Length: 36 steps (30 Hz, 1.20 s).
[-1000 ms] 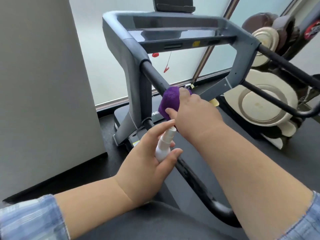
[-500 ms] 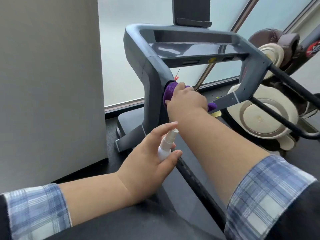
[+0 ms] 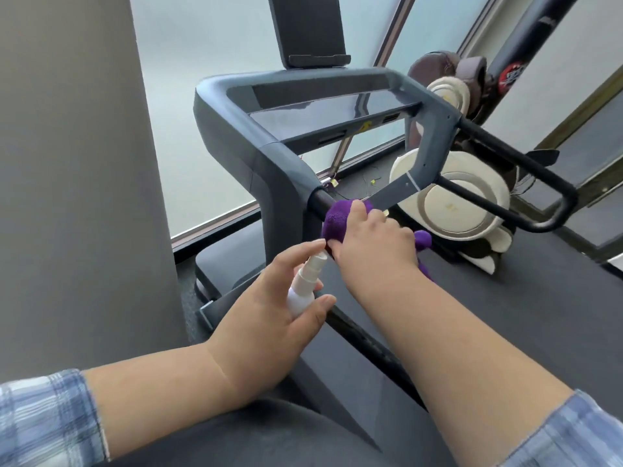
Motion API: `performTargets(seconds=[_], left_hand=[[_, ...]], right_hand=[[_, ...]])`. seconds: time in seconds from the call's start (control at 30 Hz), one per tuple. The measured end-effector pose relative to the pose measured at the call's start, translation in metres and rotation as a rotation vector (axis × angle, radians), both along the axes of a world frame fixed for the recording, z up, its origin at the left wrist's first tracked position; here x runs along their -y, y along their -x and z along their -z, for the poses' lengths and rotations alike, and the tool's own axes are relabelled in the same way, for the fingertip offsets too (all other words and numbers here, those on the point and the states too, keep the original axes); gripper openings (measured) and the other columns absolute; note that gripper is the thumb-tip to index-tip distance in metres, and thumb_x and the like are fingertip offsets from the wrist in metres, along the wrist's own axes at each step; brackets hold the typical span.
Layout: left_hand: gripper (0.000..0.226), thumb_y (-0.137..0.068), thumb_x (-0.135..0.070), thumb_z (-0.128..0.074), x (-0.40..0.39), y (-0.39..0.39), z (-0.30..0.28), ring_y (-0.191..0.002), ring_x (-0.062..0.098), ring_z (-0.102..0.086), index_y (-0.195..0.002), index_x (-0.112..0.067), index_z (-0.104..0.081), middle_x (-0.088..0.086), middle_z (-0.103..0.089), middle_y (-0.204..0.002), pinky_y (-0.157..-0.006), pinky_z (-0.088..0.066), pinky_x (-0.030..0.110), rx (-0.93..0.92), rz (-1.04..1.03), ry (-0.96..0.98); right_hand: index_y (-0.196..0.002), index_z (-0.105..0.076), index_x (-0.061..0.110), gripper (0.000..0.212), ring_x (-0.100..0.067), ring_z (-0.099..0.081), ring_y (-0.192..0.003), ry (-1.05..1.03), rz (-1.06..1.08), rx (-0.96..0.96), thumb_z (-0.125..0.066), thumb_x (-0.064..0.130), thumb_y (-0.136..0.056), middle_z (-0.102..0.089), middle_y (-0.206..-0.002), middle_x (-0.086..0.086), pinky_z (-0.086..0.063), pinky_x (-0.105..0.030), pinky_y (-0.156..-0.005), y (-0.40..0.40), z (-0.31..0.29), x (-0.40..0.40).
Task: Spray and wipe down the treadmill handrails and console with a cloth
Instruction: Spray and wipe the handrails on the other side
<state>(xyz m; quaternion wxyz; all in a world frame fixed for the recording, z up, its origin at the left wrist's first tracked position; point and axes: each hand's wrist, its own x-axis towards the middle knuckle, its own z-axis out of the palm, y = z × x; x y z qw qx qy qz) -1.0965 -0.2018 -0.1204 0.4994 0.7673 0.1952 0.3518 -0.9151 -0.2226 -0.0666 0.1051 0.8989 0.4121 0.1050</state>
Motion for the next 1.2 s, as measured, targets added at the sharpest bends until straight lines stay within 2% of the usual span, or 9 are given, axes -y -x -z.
performTargets(seconds=[0.2, 0.4, 0.53, 0.63, 0.73, 0.83, 0.97, 1.07, 1.2], left_hand=[[0.06, -0.089, -0.038, -0.067, -0.016, 0.009, 0.007, -0.104, 0.006, -0.06, -0.132, -0.065, -0.036, -0.027, -0.057, -0.113, -0.084, -0.041, 0.005, -0.02, 0.07, 0.006], [0.06, -0.089, -0.036, -0.067, -0.025, 0.01, 0.012, -0.101, 0.002, -0.06, -0.131, -0.066, -0.036, -0.027, -0.058, -0.106, -0.081, -0.04, 0.002, -0.013, 0.13, 0.024], [0.061, -0.09, -0.035, -0.066, -0.035, 0.006, 0.014, -0.104, 0.004, -0.06, -0.133, -0.065, -0.035, -0.032, -0.055, -0.112, -0.084, -0.04, 0.003, 0.005, 0.162, 0.032], [0.062, -0.09, -0.034, -0.066, -0.041, 0.004, 0.014, -0.102, 0.002, -0.06, -0.132, -0.066, -0.035, -0.031, -0.056, -0.11, -0.083, -0.04, 0.003, 0.026, 0.172, 0.048], [0.062, -0.089, -0.032, -0.067, -0.044, 0.002, 0.013, -0.097, 0.004, -0.06, -0.13, -0.067, -0.036, -0.026, -0.058, -0.106, -0.08, -0.041, 0.003, 0.038, 0.18, 0.08], [0.064, -0.092, -0.025, -0.071, -0.044, 0.001, 0.011, -0.097, 0.004, -0.061, -0.131, -0.064, -0.039, -0.024, -0.058, -0.111, -0.079, -0.042, 0.004, 0.05, 0.209, 0.098], [0.067, -0.091, -0.023, -0.072, -0.042, -0.003, 0.007, -0.093, 0.005, -0.062, -0.131, -0.065, -0.038, -0.006, -0.055, -0.121, -0.08, -0.043, 0.006, 0.106, 0.22, 0.107], [0.057, -0.089, -0.037, -0.068, -0.039, -0.007, 0.007, -0.095, 0.017, -0.063, -0.132, -0.061, -0.039, -0.009, -0.06, -0.103, -0.084, -0.047, 0.015, 0.149, 0.211, 0.132], [0.059, -0.091, -0.029, -0.067, -0.029, -0.014, 0.009, -0.089, 0.013, -0.06, -0.138, -0.051, -0.039, -0.004, -0.06, -0.097, -0.084, -0.047, 0.015, 0.223, 0.262, 0.116]], right_hand=[[-0.142, -0.033, 0.006, 0.085, -0.04, -0.049, -0.127, 0.081, 0.059, -0.042, -0.046, 0.072, -0.09, -0.05, -0.138, -0.021, -0.035, -0.057, -0.104, 0.012, -0.003, -0.067], [-0.14, -0.034, 0.018, 0.08, -0.032, -0.059, -0.11, -0.105, -0.036, -0.05, -0.056, 0.072, -0.085, -0.058, -0.122, -0.009, -0.046, -0.045, -0.084, -0.002, 0.002, -0.015], [-0.143, -0.032, 0.022, 0.081, -0.029, -0.06, -0.108, -0.108, -0.001, -0.047, -0.059, 0.071, -0.084, -0.06, -0.117, -0.004, -0.043, -0.048, -0.09, -0.004, 0.005, 0.008], [-0.141, -0.033, 0.016, 0.078, -0.029, -0.058, -0.113, 0.026, 0.041, 0.041, -0.054, 0.07, -0.088, -0.059, -0.12, -0.005, -0.017, -0.066, -0.113, -0.001, 0.003, -0.013], [-0.136, -0.035, 0.008, 0.073, -0.035, -0.054, -0.121, 0.137, 0.054, 0.066, -0.051, 0.064, -0.092, -0.058, -0.124, -0.012, 0.006, -0.07, -0.113, 0.006, -0.001, -0.056], [-0.146, -0.029, 0.0, 0.085, -0.043, -0.047, -0.13, 0.359, 0.063, 0.08, -0.048, 0.064, -0.093, -0.053, -0.136, -0.02, 0.012, -0.074, -0.108, 0.012, -0.016, -0.084], [-0.145, -0.044, 0.021, 0.068, -0.047, -0.045, -0.132, 0.513, -0.014, 0.006, -0.047, 0.063, -0.091, -0.045, -0.143, -0.013, -0.006, -0.078, -0.103, 0.01, -0.032, -0.093], [-0.141, -0.033, 0.009, 0.086, -0.041, -0.052, -0.122, 0.166, 0.128, -0.237, -0.064, 0.064, -0.083, -0.052, -0.134, -0.018, -0.037, -0.055, -0.098, 0.01, -0.025, -0.088], [-0.137, -0.034, 0.012, 0.087, -0.037, -0.056, -0.117, -0.052, 0.03, -0.08, -0.06, 0.074, -0.082, -0.053, -0.128, -0.018, -0.046, -0.046, -0.088, 0.01, -0.001, -0.065]])
